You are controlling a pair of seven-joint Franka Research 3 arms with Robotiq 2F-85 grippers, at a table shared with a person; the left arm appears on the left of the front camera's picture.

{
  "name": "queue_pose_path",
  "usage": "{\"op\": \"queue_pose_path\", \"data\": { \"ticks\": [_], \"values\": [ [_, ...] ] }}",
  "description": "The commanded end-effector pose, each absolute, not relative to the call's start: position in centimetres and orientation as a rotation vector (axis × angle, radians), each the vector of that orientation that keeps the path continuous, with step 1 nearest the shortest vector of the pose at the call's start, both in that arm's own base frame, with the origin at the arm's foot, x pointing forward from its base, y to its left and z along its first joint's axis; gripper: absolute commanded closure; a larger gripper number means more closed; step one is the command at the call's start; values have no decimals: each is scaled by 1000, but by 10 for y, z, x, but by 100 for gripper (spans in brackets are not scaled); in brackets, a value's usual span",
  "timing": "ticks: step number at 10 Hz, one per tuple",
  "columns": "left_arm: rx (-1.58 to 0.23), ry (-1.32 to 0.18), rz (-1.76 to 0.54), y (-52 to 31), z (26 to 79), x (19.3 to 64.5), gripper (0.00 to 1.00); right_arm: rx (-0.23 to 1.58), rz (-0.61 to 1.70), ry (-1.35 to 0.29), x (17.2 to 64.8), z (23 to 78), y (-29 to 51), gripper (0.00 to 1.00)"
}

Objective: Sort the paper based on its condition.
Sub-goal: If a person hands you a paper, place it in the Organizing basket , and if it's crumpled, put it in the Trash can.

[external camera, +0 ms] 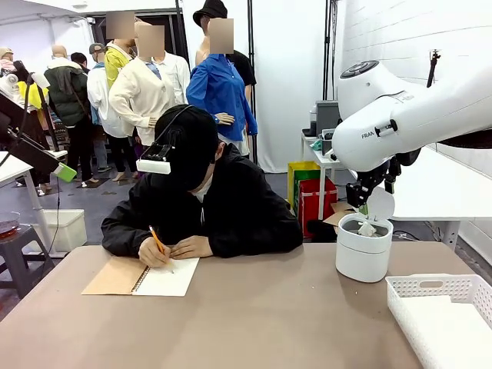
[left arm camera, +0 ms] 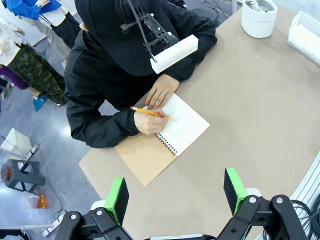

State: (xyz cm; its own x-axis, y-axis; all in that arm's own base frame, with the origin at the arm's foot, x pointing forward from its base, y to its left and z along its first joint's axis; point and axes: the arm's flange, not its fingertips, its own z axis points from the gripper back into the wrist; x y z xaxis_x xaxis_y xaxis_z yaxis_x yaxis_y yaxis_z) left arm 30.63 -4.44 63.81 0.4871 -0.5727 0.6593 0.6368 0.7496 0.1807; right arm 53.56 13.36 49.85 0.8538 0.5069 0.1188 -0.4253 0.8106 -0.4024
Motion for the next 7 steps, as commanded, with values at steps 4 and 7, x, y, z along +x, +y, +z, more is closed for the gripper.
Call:
{"op": "queue_pose_path", "data": {
  "ticks": [4, 7],
  "values": [
    [-93, -764, -735, -44, 638, 306, 0, -265, 511, -227, 523, 499, 140, 0],
    [-93, -764, -735, -44, 638, 306, 0, -365, 503, -239, 535, 501, 136, 0]
  ]
}}
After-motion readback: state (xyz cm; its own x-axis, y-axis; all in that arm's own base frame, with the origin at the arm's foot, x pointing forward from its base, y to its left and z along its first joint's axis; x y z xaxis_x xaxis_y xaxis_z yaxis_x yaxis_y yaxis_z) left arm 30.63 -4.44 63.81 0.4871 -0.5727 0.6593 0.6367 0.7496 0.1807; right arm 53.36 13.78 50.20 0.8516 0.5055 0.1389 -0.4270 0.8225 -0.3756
